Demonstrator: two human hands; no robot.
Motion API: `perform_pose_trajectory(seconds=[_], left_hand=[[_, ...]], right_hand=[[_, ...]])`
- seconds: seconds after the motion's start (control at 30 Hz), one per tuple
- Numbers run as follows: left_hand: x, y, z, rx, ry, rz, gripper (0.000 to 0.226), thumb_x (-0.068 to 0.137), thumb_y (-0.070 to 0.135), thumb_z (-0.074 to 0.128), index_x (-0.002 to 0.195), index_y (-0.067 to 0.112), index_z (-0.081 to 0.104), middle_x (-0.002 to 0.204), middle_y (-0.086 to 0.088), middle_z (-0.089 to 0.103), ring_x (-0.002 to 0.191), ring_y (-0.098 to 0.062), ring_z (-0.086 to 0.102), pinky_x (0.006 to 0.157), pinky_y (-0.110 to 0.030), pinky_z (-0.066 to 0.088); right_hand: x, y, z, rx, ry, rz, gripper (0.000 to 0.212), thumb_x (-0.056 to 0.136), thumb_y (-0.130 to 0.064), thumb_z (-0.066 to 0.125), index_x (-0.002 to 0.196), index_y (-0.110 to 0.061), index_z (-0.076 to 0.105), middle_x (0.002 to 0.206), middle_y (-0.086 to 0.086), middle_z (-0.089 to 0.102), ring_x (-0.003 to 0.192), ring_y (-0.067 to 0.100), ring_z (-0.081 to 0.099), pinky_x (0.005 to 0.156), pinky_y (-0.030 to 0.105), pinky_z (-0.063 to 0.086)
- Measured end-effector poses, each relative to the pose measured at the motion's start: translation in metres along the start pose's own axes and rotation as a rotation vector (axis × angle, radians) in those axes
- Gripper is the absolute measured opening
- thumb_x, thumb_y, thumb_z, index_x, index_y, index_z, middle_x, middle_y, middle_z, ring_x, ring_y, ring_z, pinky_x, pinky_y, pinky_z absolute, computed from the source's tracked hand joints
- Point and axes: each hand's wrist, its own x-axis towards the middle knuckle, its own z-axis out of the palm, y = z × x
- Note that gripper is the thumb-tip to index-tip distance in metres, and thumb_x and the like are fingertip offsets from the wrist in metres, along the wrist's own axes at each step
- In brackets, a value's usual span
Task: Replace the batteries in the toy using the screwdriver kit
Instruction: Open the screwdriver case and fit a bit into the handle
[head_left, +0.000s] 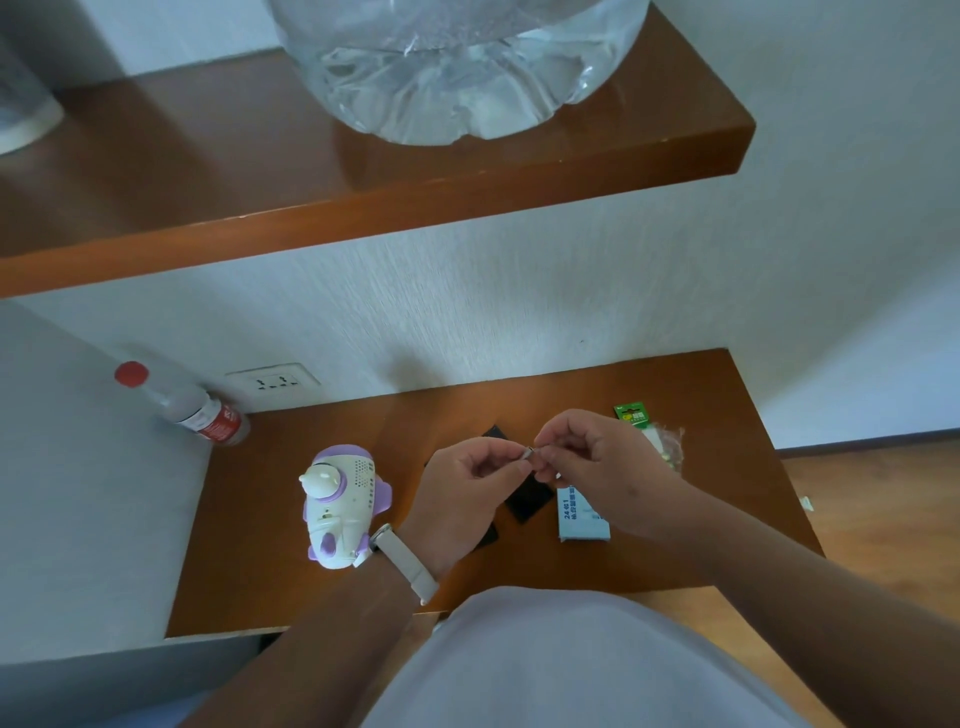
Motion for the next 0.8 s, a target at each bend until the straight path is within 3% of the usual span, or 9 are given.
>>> perform_pose_trajectory(seconds=[0.27, 0.57, 0.67, 0.8], left_hand=[[-0.004, 0.004, -0.003, 0.058, -0.003, -0.003, 0.016, 0.093, 0.021, 0.070, 0.089, 0.036, 0.072, 0.087, 0.010, 0.073, 0.086, -0.002, 0.065, 0.070, -0.012, 0.052], [-0.006, -0.003, -0.010, 0.089, -0.037, 0.015, 0.022, 0.092, 0.021, 0.069, 0.086, 0.043, 0.069, 0.083, 0.022, 0.069, 0.080, 0.000, 0.064, 0.068, -0.012, 0.052], [-0.007, -0.008, -0.012, 0.065, -0.044, -0.016, 0.020, 0.092, 0.022, 0.071, 0.086, 0.040, 0.070, 0.081, 0.017, 0.070, 0.080, -0.004, 0.065, 0.070, -0.018, 0.054], [-0.007, -0.012, -0.019, 0.060, -0.076, -0.054, 0.022, 0.092, 0.021, 0.071, 0.086, 0.042, 0.070, 0.082, 0.015, 0.071, 0.084, -0.007, 0.067, 0.075, -0.023, 0.057]], right_hand=[[0.000, 0.001, 0.001, -0.157, -0.013, -0.055, 0.025, 0.098, -0.024, 0.058, 0.086, -0.047, 0.057, 0.086, -0.032, 0.066, 0.083, -0.006, 0.066, 0.071, 0.012, 0.055], [0.001, -0.004, 0.004, -0.233, -0.030, -0.105, 0.031, 0.096, -0.024, 0.061, 0.081, -0.052, 0.058, 0.086, -0.035, 0.062, 0.081, -0.008, 0.061, 0.064, 0.003, 0.044], [0.002, -0.005, 0.008, -0.263, -0.028, -0.102, 0.034, 0.095, -0.024, 0.061, 0.080, -0.053, 0.056, 0.084, -0.038, 0.059, 0.084, -0.010, 0.058, 0.066, 0.003, 0.043], [0.005, -0.003, 0.010, -0.380, -0.072, -0.180, 0.030, 0.095, -0.018, 0.061, 0.084, -0.046, 0.061, 0.077, -0.028, 0.057, 0.090, -0.014, 0.053, 0.076, 0.003, 0.040]])
